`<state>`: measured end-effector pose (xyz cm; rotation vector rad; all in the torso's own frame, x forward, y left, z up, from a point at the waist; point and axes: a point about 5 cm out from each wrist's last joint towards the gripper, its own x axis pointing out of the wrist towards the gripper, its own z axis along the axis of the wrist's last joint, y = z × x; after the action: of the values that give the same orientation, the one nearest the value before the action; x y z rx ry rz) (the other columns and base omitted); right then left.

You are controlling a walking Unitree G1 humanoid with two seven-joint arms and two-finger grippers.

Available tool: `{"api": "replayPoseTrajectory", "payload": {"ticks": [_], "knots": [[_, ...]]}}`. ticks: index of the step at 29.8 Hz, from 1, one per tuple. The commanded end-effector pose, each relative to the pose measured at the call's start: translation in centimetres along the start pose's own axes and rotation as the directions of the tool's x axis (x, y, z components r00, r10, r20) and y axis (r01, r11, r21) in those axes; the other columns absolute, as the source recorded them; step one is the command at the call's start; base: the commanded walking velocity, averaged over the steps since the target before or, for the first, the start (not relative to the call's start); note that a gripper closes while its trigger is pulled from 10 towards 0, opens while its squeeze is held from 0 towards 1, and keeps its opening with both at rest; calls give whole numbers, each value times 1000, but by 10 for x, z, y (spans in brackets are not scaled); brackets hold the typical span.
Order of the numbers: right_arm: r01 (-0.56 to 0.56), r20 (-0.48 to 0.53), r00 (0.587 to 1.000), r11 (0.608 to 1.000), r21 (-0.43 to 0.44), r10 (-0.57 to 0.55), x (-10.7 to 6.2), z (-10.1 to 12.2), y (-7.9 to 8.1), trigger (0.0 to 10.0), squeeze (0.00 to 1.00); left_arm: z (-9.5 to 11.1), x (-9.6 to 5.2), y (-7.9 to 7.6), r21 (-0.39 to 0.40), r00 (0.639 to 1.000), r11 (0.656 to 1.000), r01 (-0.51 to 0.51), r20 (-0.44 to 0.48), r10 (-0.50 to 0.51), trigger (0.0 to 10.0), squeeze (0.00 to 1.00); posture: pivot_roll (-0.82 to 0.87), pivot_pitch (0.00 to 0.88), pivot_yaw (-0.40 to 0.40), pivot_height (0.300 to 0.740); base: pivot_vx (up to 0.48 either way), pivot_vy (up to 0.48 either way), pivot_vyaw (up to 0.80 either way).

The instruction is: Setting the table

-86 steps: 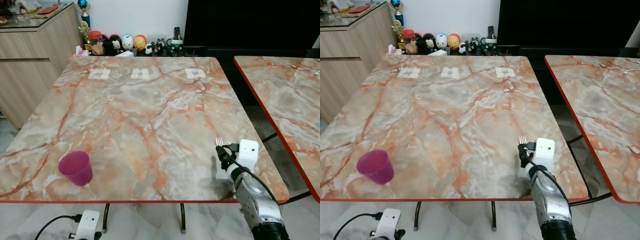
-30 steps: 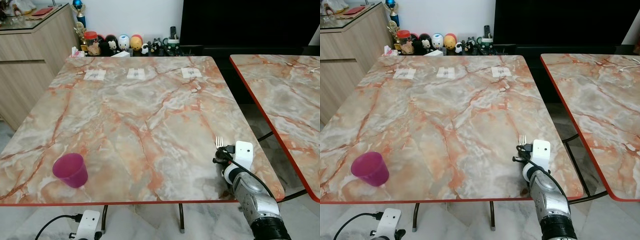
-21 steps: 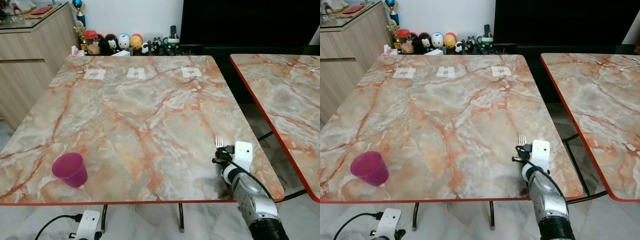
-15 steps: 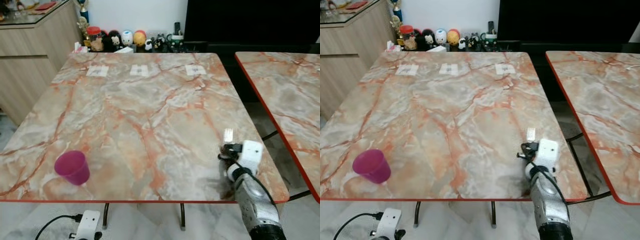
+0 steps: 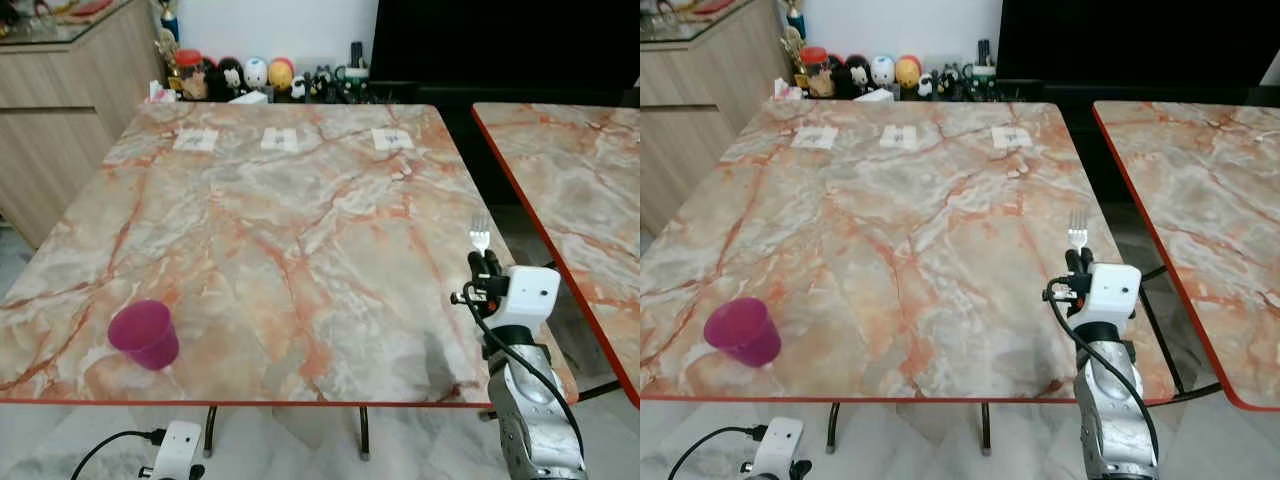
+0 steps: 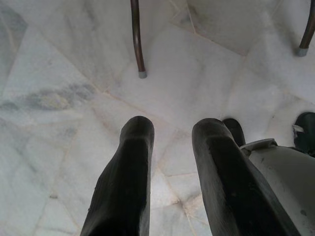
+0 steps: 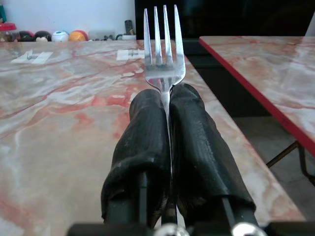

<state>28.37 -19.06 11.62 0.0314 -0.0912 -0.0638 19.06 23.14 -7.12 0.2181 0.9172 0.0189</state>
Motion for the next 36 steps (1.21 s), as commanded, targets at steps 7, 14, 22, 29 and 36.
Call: {"api": "replayPoseTrajectory", "payload": {"ticks": [7, 14, 22, 29, 36], "knots": [[46, -9, 999, 998, 50, -45, -9, 1, 6, 10000, 0, -11, -2, -4, 6, 999, 1000, 12, -39, -12, 10000, 0, 30, 0, -20, 740, 0, 0, 0], [33, 35, 999, 999, 28, -34, -7, 9, 9, 10000, 0, -11, -2, -3, 28, 999, 1000, 2, -32, -1, 10000, 0, 36, 0, -22, 740, 0, -173, 0], [40, 53, 998, 999, 28, -42, -3, 15, 10, 10000, 0, -9, -2, -2, 30, 1000, 1000, 3, -27, -2, 10000, 0, 34, 0, -22, 740, 0, -469, 0], [35, 59, 998, 999, 29, -37, -1, 16, 14, 10000, 0, -7, -1, 1, 26, 1000, 1000, -8, -24, 9, 10000, 0, 39, 0, -20, 740, 0, -469, 0], [49, 72, 996, 998, 25, -51, 3, 20, 10, 10000, 0, -5, -1, 3, 29, 1000, 1000, -9, -20, 9, 10000, 0, 35, 0, -15, 740, 0, -469, 0]]}}
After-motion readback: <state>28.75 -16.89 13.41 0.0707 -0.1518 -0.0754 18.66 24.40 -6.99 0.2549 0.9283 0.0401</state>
